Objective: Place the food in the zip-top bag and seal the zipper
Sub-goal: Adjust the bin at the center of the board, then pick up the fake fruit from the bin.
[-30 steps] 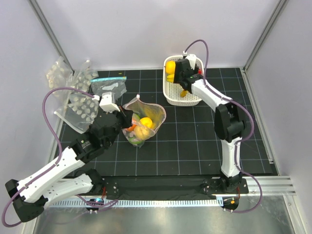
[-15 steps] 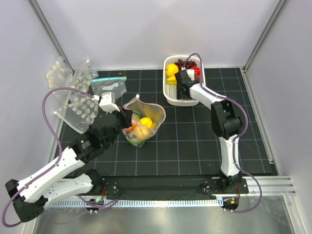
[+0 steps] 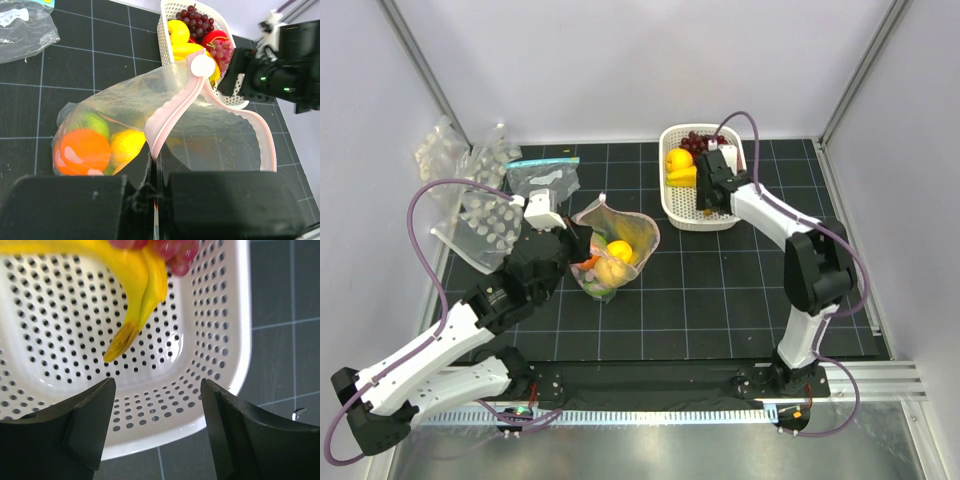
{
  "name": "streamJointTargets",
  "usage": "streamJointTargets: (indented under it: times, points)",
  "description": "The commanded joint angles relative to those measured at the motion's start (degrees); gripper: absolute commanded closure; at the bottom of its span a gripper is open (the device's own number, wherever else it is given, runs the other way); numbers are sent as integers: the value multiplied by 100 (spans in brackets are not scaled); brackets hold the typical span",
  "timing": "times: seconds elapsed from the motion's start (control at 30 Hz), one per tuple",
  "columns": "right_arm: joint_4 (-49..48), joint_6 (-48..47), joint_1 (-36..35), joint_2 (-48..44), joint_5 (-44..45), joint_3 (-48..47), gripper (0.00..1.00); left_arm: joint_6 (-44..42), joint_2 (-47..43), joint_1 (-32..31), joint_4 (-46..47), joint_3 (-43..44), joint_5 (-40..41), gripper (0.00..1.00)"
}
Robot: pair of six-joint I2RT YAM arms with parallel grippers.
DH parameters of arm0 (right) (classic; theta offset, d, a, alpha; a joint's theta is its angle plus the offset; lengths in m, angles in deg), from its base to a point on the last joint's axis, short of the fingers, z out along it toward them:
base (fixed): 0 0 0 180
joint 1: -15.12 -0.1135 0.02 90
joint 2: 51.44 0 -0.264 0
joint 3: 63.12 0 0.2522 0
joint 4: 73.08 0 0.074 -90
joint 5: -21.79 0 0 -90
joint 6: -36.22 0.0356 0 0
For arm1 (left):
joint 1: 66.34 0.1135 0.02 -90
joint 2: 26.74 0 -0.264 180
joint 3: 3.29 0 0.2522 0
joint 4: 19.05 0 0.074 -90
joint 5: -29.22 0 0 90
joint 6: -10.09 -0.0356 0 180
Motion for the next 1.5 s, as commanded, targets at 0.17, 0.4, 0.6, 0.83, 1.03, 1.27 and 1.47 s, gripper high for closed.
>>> streamJointTargets:
  times: [0.17,0.4,0.6,0.83,1.03,1.27,1.47]
  points:
    - [-1060,54,9,-556,531,-72,19,14,-63,-1,233,26,87,100]
    - [-901,72,70,252,568,-1354,6,32,-20,-1,233,17,78,100]
    - [-805,-96,114,1087,672,-2215,0,67,-28,-10,233,26,-54,100]
    - [-593,800,264,1861,1288,-2807,0,93,-2,-1,233,35,-151,100]
    - [-690,1758,474,2151,1368,-2648,0,85,42,-10,233,44,-186,100]
    - [-1357,1611,703,2004,1078,-2167,29,85,33,-1,233,52,-194,100]
    - [-2211,838,712,1222,472,-1472,79,93,95,-1,233,52,-230,100]
